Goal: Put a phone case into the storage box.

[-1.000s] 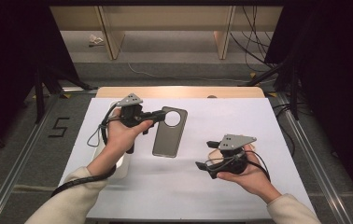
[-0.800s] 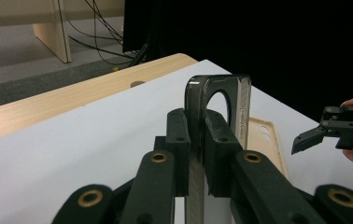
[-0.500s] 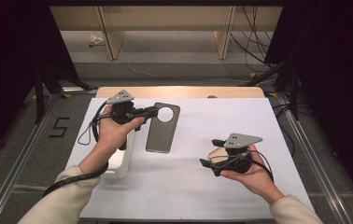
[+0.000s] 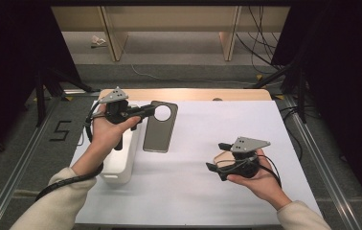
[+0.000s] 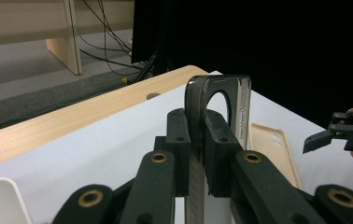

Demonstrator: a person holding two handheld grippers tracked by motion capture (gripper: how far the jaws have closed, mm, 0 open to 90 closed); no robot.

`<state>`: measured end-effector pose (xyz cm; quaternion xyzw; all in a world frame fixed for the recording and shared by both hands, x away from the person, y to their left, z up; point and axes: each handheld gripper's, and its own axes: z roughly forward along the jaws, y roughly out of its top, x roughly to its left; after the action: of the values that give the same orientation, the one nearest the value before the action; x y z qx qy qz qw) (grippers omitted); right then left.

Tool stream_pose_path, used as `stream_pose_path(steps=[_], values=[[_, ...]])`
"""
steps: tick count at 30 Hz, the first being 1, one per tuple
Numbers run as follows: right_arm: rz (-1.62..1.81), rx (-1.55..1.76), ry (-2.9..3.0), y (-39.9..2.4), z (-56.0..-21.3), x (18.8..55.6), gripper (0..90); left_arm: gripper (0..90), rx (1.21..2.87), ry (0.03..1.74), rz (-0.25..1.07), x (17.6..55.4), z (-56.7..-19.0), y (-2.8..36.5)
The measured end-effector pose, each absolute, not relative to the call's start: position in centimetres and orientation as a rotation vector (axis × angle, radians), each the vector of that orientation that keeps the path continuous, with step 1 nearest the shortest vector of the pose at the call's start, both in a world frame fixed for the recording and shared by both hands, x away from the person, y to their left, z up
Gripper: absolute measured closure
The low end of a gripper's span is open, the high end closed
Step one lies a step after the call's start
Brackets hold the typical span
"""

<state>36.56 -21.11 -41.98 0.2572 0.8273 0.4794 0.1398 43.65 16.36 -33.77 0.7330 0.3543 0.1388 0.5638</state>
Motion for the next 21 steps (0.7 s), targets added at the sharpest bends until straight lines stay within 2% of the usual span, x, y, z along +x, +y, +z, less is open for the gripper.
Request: stream_pose_path(steps=[21], values=[[1.392, 0.766, 2.366, -21.3, -42.0, 36.6, 16.5, 81.7, 1.698, 0.86, 0.375, 44.2, -33.0, 19.1]])
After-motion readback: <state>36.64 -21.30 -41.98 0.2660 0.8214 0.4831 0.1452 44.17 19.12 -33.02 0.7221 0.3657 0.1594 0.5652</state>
